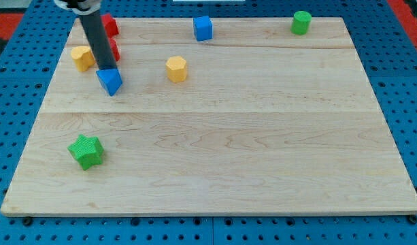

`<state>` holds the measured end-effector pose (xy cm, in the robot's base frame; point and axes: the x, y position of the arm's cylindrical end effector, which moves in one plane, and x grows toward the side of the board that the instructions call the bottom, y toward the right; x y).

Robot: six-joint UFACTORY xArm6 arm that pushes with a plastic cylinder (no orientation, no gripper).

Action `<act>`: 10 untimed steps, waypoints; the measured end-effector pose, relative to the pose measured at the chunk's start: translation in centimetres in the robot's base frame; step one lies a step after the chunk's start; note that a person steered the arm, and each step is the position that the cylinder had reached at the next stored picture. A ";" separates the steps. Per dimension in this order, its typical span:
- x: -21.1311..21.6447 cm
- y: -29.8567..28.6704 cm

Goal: Slide the blue triangle left a bit

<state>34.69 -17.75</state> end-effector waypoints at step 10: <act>-0.9 -4.1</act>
<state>33.82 -21.85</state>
